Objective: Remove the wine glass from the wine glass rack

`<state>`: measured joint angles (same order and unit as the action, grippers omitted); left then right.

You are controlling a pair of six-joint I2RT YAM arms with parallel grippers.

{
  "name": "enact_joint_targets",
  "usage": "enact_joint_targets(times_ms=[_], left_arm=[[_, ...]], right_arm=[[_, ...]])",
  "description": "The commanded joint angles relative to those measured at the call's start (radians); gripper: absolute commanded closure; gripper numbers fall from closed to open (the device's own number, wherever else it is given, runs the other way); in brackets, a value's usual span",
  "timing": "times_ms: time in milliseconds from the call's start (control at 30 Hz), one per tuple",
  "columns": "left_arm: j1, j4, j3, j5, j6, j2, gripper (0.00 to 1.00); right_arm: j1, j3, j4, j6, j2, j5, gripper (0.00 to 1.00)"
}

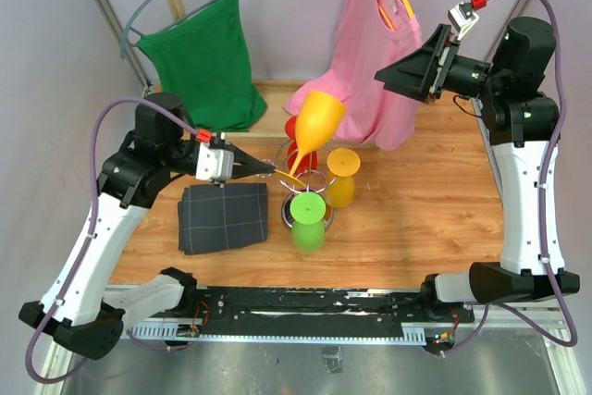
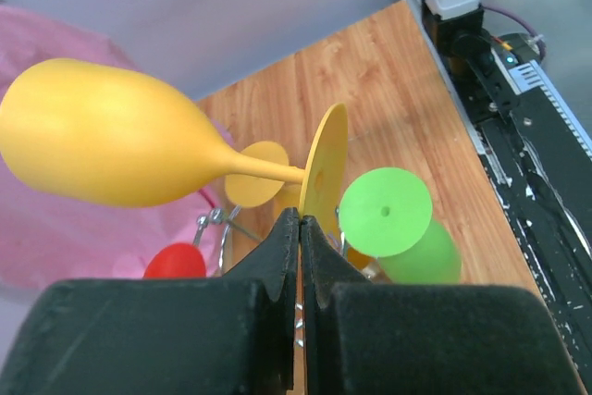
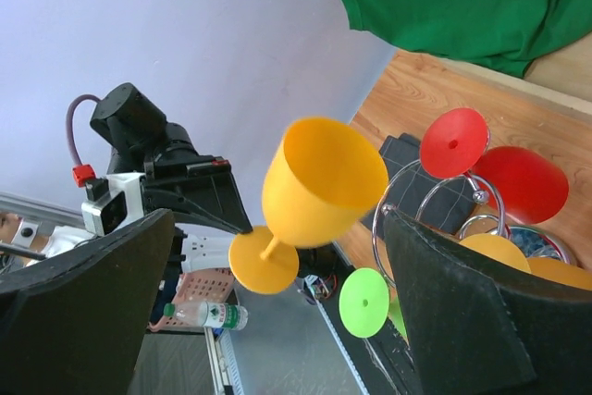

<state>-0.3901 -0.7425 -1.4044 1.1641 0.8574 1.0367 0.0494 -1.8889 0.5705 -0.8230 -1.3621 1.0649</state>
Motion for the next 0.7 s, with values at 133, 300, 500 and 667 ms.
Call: enact_joint_targets(times_ms=[133, 300, 500, 667], left_arm=[[-0.175, -0.107, -0.002, -0.055, 0.351, 0.052, 1.0], [-0.22, -0.138, -0.008, -0.069, 0.49, 0.082, 1.0], [-0.234, -0.239, 0.022, -0.086, 0.773, 0.1, 1.0], [-0.256, -0.279, 0.063, -0.106, 0.967, 0.11, 1.0]], right_arm=[[0.003, 0.005, -0.02, 0.048, -0.002, 0.138, 0.03], [0.06, 0.094, 0.005, 0.064, 0.048, 0.142, 0.07], [0.135, 0.209, 0.173, 0.142, 0.151, 0.086, 0.1], [0.213, 0.204, 0.32, 0.196, 0.177, 0.031, 0.11]])
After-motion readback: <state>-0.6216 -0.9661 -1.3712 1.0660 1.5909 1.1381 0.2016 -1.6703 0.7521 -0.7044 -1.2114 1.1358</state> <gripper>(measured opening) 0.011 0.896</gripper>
